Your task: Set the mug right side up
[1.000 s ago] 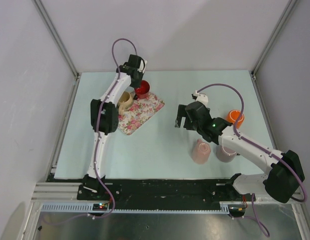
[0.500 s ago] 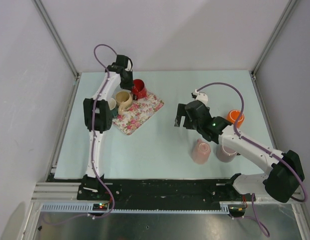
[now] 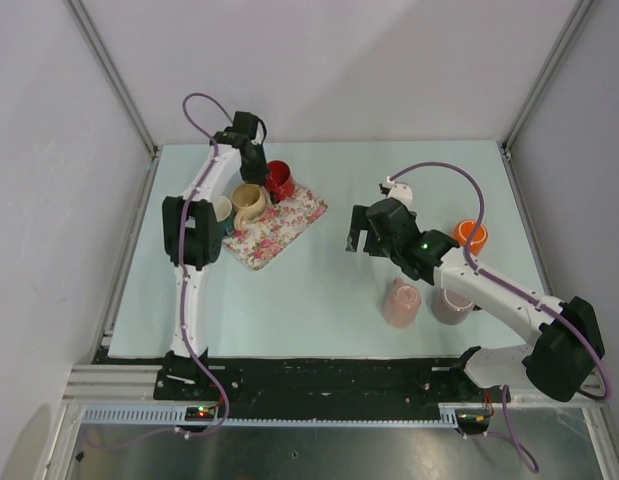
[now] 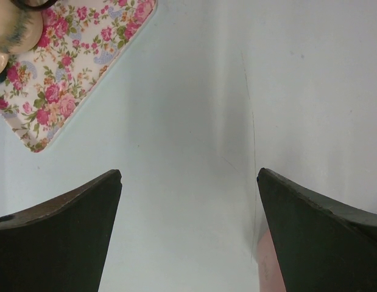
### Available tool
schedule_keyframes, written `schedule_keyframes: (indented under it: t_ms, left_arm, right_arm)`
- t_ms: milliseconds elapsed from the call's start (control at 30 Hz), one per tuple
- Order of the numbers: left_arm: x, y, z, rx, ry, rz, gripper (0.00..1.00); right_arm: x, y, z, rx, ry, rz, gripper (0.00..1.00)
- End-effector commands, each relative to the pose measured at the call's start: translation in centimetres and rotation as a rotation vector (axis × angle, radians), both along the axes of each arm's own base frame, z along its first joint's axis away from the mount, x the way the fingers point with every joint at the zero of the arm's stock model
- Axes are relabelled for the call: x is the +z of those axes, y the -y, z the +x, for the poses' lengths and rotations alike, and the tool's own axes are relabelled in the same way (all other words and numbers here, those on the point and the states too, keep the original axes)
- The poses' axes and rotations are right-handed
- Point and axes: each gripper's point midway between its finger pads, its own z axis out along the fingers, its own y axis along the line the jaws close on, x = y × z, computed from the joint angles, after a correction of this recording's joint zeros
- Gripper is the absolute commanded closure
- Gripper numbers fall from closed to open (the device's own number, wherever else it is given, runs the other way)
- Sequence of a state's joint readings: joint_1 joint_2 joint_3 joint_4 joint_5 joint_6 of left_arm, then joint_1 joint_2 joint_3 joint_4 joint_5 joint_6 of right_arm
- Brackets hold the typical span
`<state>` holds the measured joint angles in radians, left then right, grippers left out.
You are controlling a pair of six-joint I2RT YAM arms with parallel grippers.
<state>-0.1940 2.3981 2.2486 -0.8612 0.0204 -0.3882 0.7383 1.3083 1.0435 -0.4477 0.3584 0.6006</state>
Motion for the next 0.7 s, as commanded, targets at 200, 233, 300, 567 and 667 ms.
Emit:
schedule_keyframes:
  t_ms: [200, 233, 300, 567, 667]
  left_arm:
    - [5.4, -1.0, 0.3, 0.148, 0.098, -0.004, 1.0]
    - [4.9, -1.2, 0.4, 0.152, 0.094, 0.007, 1.0]
    - [4.2, -1.4, 0.7, 0.159, 0.087, 0.023, 1.0]
    - [1.9, -1.1, 0.6, 0.143, 0.043, 0.02, 0.83]
    - [1.7, -1.3, 0.8, 0.146, 0.042, 0.018, 0.77]
  right_arm:
    - [1.9, -0.4, 0.7, 0.002, 0.041, 0.004, 0.01]
    - [1.8, -0.3, 0.7, 0.001, 0.039, 0.0, 0.01]
    - [1.7, -0.2, 0.7, -0.004, 0.036, -0.006, 0.01]
    - [1.4, 0.0, 0.5, -0.011, 0.026, -0.016, 0.01]
    - [1.5, 0.1, 0.5, -0.011, 0.026, -0.017, 0.01]
